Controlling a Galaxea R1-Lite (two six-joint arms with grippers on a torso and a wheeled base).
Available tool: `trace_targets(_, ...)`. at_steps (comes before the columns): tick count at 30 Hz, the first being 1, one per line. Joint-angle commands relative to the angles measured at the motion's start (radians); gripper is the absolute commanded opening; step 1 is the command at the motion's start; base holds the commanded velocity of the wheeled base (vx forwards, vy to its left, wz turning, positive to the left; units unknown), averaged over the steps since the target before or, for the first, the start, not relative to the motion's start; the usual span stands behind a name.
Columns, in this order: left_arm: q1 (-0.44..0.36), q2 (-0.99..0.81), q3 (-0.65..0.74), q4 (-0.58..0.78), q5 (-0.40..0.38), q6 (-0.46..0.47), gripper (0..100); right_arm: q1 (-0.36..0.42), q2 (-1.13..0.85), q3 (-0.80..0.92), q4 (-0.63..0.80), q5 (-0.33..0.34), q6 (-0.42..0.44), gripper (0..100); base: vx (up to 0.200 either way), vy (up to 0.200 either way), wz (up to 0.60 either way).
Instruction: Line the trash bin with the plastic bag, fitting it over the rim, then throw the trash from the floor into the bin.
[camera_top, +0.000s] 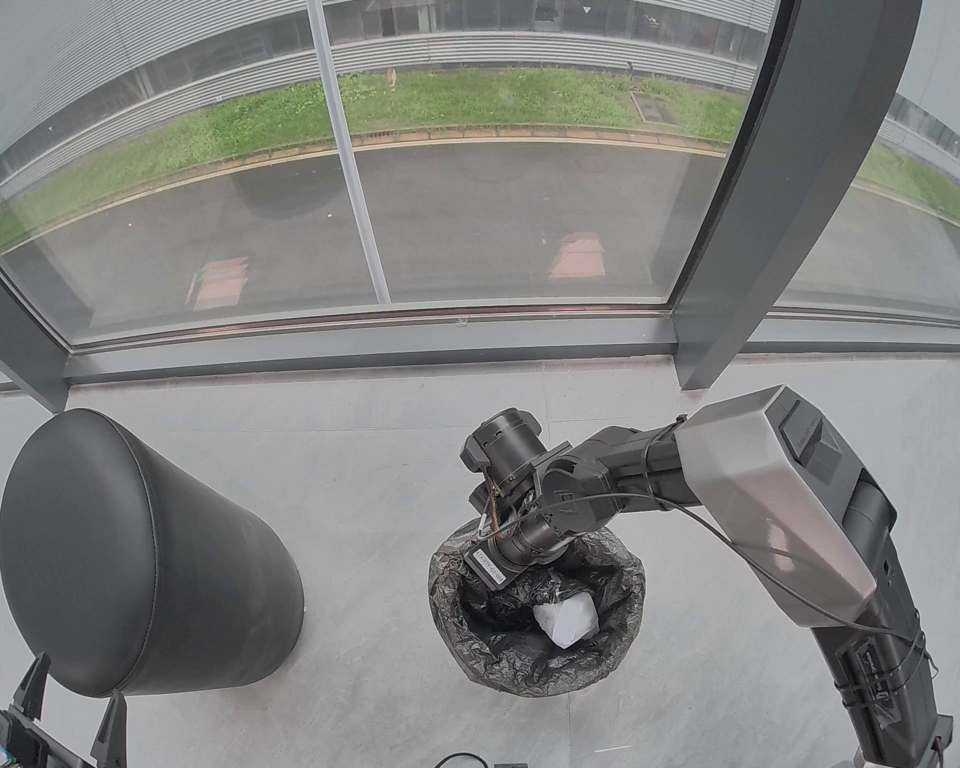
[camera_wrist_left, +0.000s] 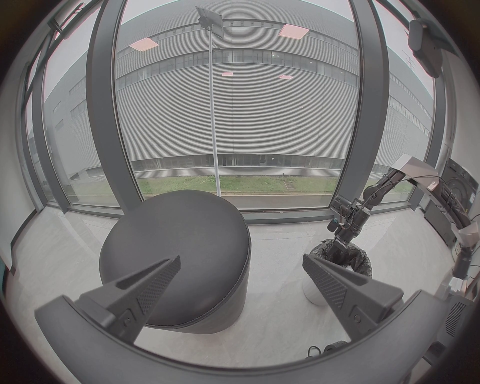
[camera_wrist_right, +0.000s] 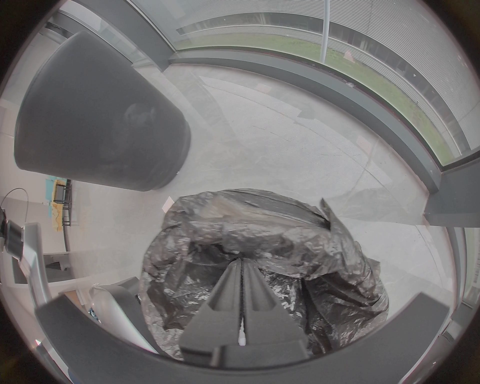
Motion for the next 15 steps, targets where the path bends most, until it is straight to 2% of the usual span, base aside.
trace_targets(1, 0.000, -0.013, 0.015, 0.000, 0.000, -0.001, 100, -0.013, 0.035, -0.013, -0.001, -0.031, -0.001, 0, 0.000, 0.000, 0.00)
trace_targets(4, 0.000, -0.013, 0.013, 0.000, 0.000, -0.001, 100, -0.025, 0.055, -0.029, -0.003, -0.055, -0.001, 0, 0.000, 0.000, 0.00)
trace_targets(15, 0.000, -0.013, 0.015, 0.000, 0.000, -0.001, 100, -0.039, 0.071, -0.015, 0.000, -0.060, 0.009, 0, 0.000, 0.000, 0.00)
